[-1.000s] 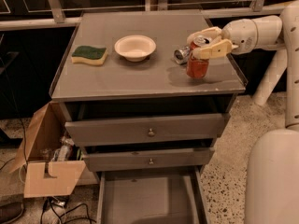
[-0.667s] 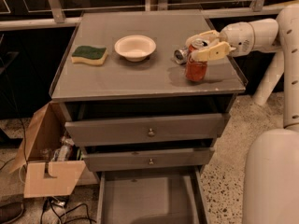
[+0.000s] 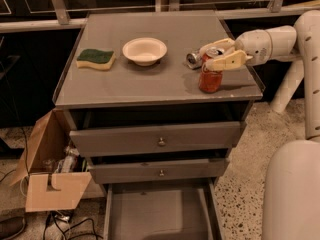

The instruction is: Pick coke can from bottom drawer and place on counter

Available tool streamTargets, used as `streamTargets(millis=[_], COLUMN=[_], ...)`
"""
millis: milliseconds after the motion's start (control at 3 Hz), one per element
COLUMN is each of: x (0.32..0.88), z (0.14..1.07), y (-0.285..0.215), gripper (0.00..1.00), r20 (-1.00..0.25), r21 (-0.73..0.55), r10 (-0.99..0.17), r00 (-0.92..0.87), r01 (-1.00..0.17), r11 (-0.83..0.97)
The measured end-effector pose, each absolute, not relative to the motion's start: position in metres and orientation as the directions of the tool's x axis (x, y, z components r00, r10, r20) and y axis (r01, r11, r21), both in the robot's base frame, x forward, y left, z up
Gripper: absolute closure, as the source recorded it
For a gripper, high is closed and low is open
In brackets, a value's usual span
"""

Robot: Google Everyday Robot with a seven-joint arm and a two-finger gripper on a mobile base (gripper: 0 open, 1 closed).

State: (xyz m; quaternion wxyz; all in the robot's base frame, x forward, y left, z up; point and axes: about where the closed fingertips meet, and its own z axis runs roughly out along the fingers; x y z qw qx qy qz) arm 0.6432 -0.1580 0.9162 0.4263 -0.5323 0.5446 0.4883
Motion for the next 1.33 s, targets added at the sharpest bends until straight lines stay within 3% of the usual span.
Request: streamTargets(millis=[333, 1333], x=[0.639, 0.639], z=[0.909, 0.909], y=[-0.1606, -0.1606], gripper=[1.0, 0.27], r20=[-0.982, -0.982], r21=[0.091, 0.091], r10=[-0.167, -0.167], r00=[-0.082, -0.082], r01=[-0.995, -0.995], r11=[-0.047, -0.047])
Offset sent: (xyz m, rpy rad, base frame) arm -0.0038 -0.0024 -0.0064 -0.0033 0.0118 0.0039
